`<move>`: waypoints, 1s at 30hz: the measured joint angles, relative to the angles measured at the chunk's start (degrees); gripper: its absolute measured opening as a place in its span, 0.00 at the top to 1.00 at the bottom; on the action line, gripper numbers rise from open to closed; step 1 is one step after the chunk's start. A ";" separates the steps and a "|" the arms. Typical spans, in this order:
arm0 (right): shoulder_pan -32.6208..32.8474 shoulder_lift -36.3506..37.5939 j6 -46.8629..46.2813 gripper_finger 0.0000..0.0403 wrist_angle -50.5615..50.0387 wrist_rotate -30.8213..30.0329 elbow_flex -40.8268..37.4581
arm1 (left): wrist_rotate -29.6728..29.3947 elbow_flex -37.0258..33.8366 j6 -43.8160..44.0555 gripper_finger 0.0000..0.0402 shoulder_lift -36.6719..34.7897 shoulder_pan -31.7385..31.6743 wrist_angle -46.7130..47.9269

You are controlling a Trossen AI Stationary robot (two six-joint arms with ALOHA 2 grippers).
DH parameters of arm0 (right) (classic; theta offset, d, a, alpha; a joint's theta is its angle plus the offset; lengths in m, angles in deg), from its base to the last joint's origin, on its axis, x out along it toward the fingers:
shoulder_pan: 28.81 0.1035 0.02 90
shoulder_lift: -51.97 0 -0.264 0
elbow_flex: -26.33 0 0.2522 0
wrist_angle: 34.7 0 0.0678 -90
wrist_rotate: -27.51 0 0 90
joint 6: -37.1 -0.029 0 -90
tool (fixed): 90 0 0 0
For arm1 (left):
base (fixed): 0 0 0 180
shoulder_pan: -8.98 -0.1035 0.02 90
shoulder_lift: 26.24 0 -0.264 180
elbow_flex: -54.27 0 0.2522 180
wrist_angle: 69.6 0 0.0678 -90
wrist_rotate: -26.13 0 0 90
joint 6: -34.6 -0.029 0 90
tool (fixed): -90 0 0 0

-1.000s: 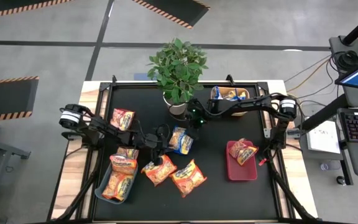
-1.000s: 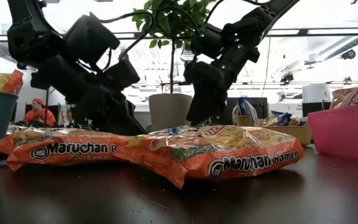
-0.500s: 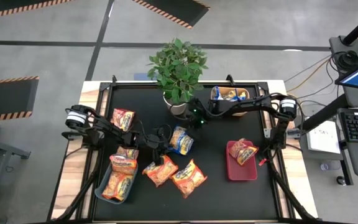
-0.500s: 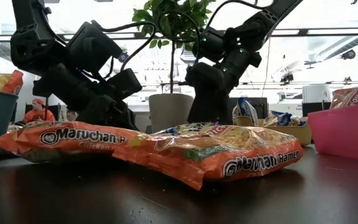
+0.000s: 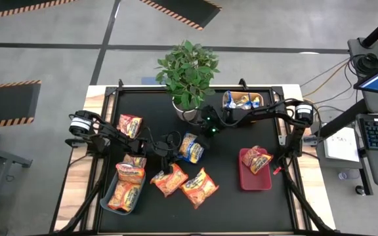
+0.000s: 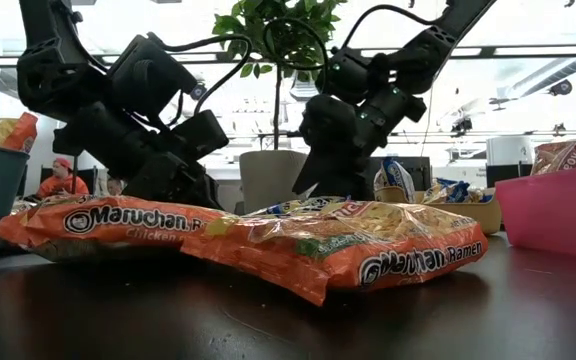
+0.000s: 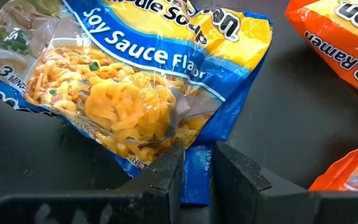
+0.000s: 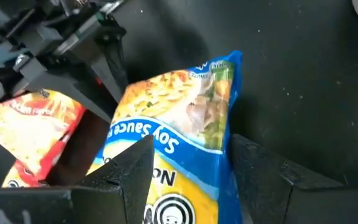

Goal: Sort Maruchan noodles
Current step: Put the blue noodle pack into the pink bin

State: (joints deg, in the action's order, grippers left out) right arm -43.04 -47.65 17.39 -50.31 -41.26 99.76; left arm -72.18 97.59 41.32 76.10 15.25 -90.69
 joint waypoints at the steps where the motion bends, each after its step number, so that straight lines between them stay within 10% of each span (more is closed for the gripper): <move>1: 0.21 0.00 -0.18 0.51 0.54 -0.04 -0.25 | -0.02 0.00 0.00 0.82 0.00 0.00 0.00; 19: 1.04 -7.73 -5.25 0.53 12.46 10.02 -0.94 | -0.07 -0.12 -0.35 0.82 0.07 0.07 -0.36; 30: 1.18 -5.60 -5.78 0.90 11.14 10.78 -0.90 | 0.15 -0.16 -0.49 0.82 -0.56 0.07 -0.51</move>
State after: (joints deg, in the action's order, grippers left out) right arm -41.86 -53.25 11.61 -39.17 -30.48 98.86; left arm -72.03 97.43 40.83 75.54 15.31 -91.20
